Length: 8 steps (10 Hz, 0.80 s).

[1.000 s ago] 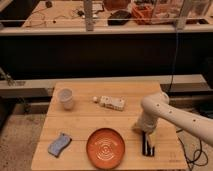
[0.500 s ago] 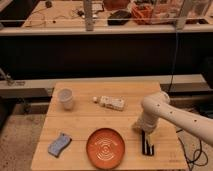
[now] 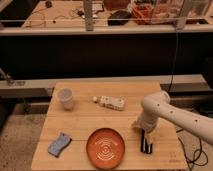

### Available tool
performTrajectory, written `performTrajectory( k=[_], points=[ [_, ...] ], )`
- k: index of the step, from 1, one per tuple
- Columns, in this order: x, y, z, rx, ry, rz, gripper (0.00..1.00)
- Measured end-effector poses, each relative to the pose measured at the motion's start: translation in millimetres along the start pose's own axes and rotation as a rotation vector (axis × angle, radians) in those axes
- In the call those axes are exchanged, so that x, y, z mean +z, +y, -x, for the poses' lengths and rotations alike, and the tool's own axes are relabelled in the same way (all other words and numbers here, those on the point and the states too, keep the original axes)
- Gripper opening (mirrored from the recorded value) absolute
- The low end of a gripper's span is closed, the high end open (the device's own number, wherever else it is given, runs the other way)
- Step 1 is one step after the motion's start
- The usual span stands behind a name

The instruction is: Place the eraser on the white sponge

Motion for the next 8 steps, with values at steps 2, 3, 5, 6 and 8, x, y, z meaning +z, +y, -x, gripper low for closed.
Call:
performTrajectory(
  k=[2, 3, 5, 6, 8],
  points=[
    [-2.2, -0.7, 0.9, -0.016, 0.007, -0.007, 0.80],
    [-2.7, -1.4, 2.0, -0.024, 0.010, -0.007, 0.80],
    [-4.6, -1.7, 3.6, -0.045, 0.015, -0.011, 0.80],
    [-5.6, -2.0, 4.4, -0.055, 0.017, -0.013, 0.80],
    [-6.5, -1.2, 6.0, -0.071, 0.020, -0.014, 0.80]
  ],
)
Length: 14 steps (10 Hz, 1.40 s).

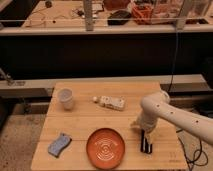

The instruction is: Place the eraser on the white sponge

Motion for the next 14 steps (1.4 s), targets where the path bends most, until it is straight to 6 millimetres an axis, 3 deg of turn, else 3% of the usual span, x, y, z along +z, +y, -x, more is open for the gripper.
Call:
performTrajectory(
  k=[14],
  points=[
    [-4, 6, 15, -0.153, 0.015, -0.018, 0.80]
  ],
)
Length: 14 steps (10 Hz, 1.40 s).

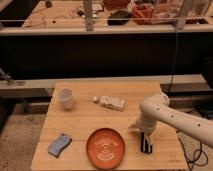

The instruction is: Place the eraser on the white sponge

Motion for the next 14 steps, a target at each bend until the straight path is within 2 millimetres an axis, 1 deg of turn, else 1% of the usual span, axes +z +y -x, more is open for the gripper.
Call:
performTrajectory(
  k=[14],
  points=[
    [0, -2, 10, -0.068, 0.006, -0.015, 0.80]
  ],
)
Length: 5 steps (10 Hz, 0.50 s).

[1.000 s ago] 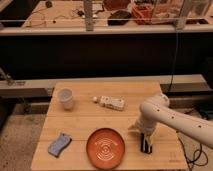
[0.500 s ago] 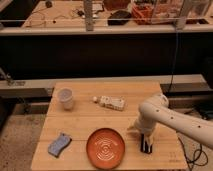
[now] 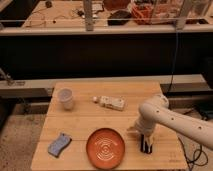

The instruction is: Place the eraser on the white sponge

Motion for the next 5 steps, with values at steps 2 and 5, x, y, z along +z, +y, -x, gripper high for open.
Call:
performTrajectory(
  k=[2, 5],
  points=[
    [0.1, 1.2, 1.9, -0.001, -0.001, -0.003, 0.80],
    [0.6, 2.1, 3.5, -0.009, -0.002, -0.004, 0.80]
  ],
)
